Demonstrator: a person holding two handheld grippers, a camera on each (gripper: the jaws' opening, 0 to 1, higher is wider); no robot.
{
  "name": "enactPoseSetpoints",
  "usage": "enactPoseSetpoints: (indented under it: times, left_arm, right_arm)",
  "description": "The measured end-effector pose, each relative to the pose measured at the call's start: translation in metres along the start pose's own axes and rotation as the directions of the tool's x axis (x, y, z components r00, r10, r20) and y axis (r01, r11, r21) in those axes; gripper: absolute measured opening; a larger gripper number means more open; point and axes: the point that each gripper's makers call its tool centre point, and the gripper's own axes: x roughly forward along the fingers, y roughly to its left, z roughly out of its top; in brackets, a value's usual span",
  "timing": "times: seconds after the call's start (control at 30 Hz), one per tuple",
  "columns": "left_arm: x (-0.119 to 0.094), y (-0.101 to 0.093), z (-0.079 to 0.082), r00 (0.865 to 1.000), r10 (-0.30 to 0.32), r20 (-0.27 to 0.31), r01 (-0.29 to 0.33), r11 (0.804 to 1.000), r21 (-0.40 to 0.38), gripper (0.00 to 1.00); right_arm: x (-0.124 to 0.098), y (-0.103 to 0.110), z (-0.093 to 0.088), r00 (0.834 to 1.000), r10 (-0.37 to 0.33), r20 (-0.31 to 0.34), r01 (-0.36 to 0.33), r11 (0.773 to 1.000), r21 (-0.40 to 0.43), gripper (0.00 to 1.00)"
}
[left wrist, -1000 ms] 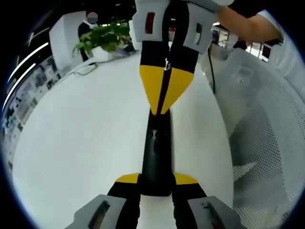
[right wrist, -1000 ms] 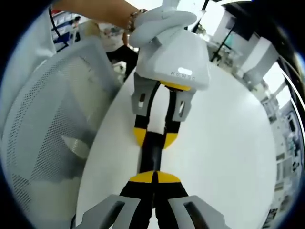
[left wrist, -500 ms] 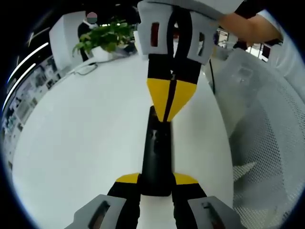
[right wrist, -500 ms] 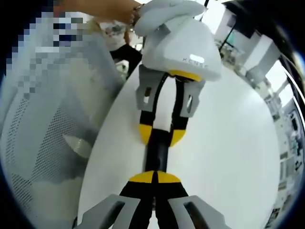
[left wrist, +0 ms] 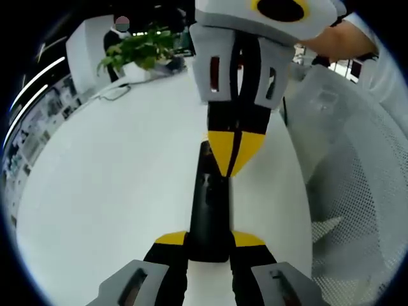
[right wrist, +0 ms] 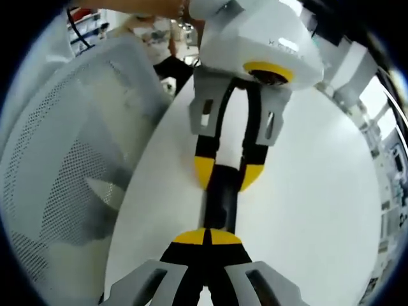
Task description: Press the specified remote control buttons in sequence, fully releasing each button before pressing the next.
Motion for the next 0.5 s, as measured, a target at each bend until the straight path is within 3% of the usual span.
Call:
enactPoseSetpoints:
  times: [0.5]
  left_arm:
    - [0.0011,0.0018,-0.001,1.0,-0.003,0.001,0.003,1.0,0.001,0.24]
  right_arm:
    - [0.0071,0.0005,-0.0049,1.0,0.015,-0.022,-0.015,1.0,-0.009,0.0]
